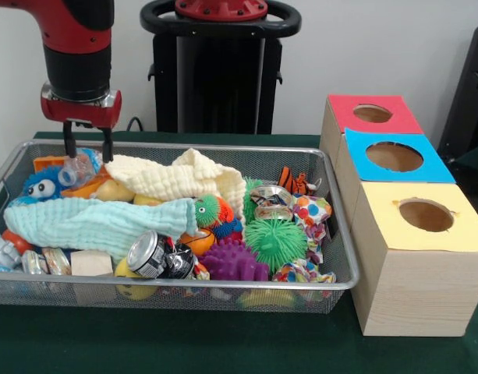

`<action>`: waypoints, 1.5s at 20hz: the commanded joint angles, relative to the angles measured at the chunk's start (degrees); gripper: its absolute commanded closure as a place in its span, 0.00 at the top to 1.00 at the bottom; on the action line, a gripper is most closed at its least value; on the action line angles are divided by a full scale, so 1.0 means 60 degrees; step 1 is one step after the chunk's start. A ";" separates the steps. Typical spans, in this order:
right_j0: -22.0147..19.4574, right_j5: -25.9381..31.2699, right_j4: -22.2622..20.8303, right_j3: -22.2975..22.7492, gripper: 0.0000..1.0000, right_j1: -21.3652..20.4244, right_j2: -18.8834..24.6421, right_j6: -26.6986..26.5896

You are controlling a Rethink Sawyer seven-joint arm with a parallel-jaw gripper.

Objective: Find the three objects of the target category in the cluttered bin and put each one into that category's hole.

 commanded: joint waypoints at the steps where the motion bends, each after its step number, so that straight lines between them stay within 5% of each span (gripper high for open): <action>1: 0.0047 0.0686 -0.0467 -0.0393 1.00 -0.0191 0.0427 -0.2044; 30: -0.0606 -0.0862 -0.1620 -0.1027 1.00 0.1659 0.0657 -0.1985</action>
